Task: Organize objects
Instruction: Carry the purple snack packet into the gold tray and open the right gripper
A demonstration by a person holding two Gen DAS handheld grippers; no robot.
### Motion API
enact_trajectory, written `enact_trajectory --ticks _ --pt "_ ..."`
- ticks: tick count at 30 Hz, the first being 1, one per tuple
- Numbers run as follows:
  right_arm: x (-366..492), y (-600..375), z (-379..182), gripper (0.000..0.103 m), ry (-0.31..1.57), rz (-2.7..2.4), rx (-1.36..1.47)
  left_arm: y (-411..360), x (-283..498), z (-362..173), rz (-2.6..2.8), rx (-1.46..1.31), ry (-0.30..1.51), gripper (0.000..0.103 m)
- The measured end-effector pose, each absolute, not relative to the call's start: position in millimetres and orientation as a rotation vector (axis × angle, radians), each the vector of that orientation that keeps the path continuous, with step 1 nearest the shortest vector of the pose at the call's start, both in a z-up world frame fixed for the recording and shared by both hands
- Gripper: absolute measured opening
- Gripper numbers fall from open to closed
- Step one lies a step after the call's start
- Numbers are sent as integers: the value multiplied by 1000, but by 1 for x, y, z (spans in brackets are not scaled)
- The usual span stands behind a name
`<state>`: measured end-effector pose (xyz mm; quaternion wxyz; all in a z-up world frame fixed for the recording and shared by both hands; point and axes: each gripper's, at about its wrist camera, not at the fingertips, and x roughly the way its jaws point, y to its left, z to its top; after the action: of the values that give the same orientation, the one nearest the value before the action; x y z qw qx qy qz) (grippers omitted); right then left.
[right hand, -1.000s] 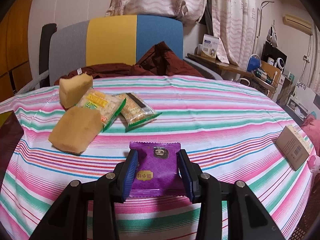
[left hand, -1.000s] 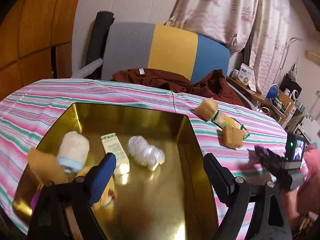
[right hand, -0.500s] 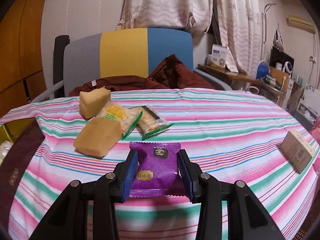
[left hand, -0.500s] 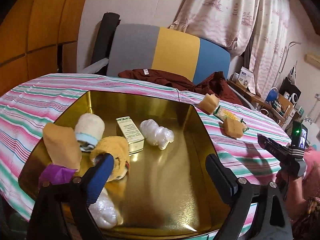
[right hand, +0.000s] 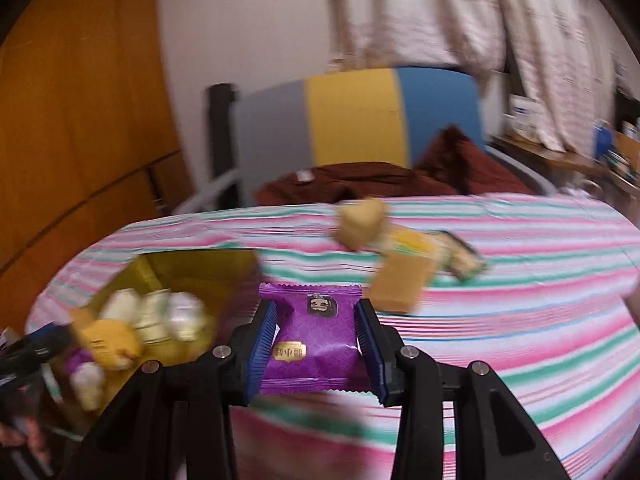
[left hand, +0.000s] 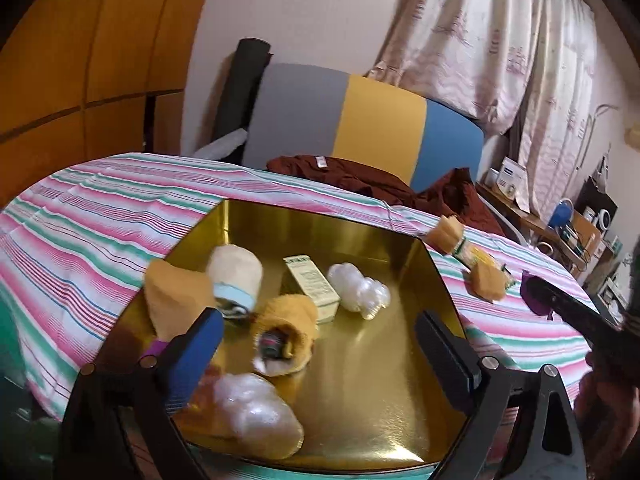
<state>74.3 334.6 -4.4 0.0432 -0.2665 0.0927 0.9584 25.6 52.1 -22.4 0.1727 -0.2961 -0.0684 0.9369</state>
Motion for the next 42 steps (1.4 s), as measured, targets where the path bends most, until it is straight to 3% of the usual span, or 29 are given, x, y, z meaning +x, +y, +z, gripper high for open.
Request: enact_trajectory --ticks 7,15,22,34,42 --pt "49 241 -2 41 100 3098 -1024 17 20 2 2804 -728 -242 102" --pt "20 181 -39 41 9 3078 -1342 -17 0 5 2858 -802 -339 102" --pt "9 165 -56 43 104 3063 -1470 -12 1 2 2828 -815 -349 102" --pt "37 212 -20 44 253 3095 -1202 4 6 -6 2771 -849 -323 102" --pt "48 281 -33 44 343 2881 -1184 39 19 -10 2675 -853 -197 103"
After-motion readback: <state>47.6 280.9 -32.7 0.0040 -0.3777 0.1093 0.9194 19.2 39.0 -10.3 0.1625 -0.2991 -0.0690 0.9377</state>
